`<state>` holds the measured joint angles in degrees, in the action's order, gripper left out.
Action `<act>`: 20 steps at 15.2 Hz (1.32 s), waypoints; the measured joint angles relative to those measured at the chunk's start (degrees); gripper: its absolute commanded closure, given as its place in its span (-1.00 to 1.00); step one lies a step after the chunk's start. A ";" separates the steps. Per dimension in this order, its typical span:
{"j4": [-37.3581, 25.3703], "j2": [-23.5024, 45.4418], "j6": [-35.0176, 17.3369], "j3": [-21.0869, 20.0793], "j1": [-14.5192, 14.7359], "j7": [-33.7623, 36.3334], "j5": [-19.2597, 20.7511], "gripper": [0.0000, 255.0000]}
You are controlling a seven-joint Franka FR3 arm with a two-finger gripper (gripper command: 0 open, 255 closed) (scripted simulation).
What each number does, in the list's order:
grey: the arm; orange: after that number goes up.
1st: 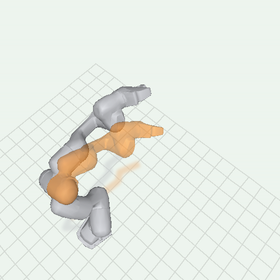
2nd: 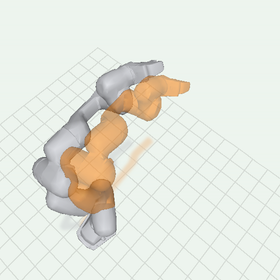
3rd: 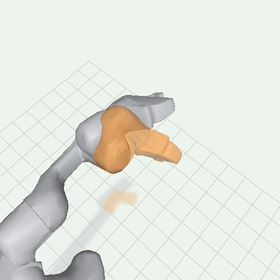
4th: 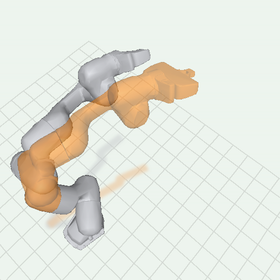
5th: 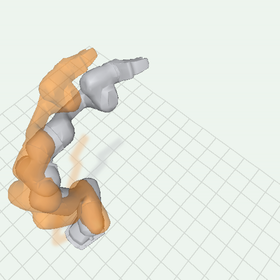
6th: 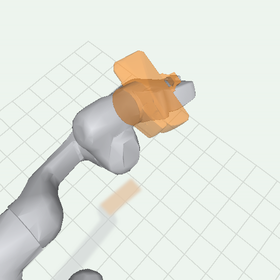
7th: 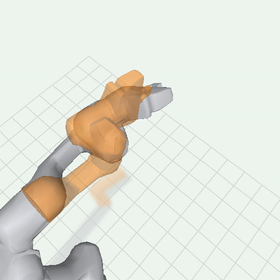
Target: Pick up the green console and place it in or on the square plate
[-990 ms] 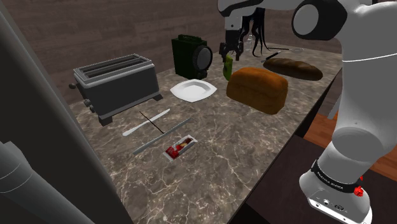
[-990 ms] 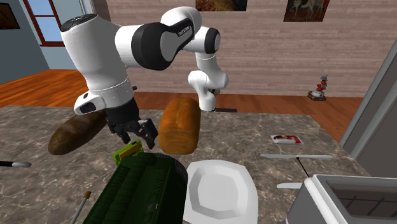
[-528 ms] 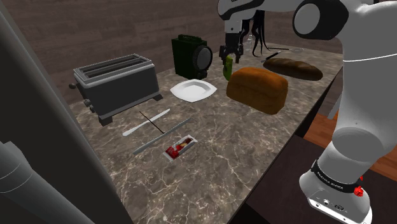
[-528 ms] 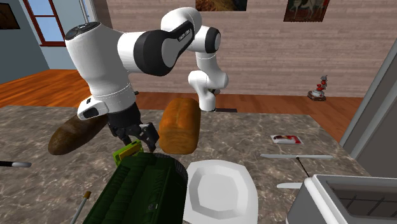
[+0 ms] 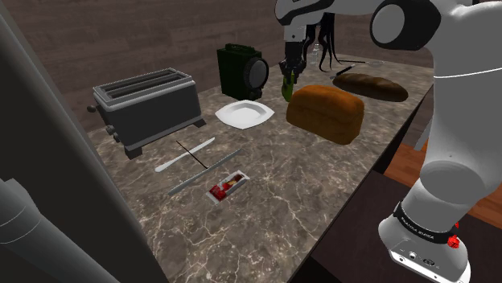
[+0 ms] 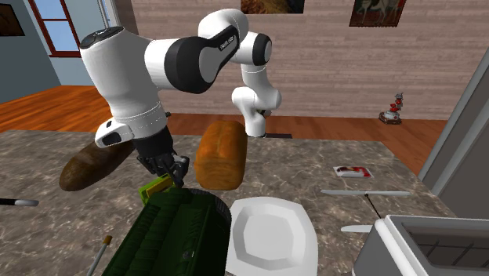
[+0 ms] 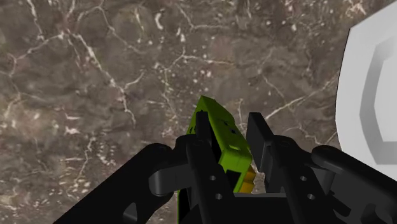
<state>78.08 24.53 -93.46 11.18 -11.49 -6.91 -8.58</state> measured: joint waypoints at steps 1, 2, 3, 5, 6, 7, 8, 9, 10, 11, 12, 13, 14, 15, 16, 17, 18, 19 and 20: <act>-0.01 0.01 0.01 0.00 0.00 0.00 0.00 1.00; -0.02 0.01 0.01 0.00 0.00 0.00 -0.01 1.00; -0.01 0.01 0.01 0.00 0.00 -0.01 -0.01 1.00; -0.29 -0.02 0.33 -0.01 0.01 0.05 0.00 1.00; -0.90 0.05 0.88 0.00 -0.04 0.08 0.00 1.00; -1.48 0.01 1.49 -0.01 -0.03 0.20 0.01 1.00; -2.13 0.02 2.13 0.00 -0.08 0.22 0.02 1.00; -2.80 0.00 2.82 0.01 -0.12 0.27 0.03 1.00; -4.07 0.11 3.97 0.04 -0.26 0.28 0.02 1.00; -4.90 0.23 4.66 0.02 -0.25 0.44 0.00 1.00; -5.62 0.32 5.31 0.04 -0.37 0.38 -0.01 1.00; -6.39 0.33 6.07 0.04 -0.38 0.51 0.00 1.00; -7.40 0.49 6.91 0.03 -0.43 0.59 -0.03 1.00; -8.70 0.73 7.95 0.01 -0.49 0.74 -0.08 1.00; -10.03 1.06 8.95 0.03 -0.68 0.69 -0.13 1.00; -11.11 1.21 9.89 0.06 -0.82 0.68 -0.16 1.00; -12.68 1.75 10.91 0.03 -0.93 0.82 -0.26 1.00; -13.64 1.89 11.74 0.02 -1.01 0.87 -0.29 1.00; -15.00 2.27 12.71 0.01 -1.12 0.96 -0.36 1.00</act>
<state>63.08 26.79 -80.74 11.19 -12.61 -5.95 -8.94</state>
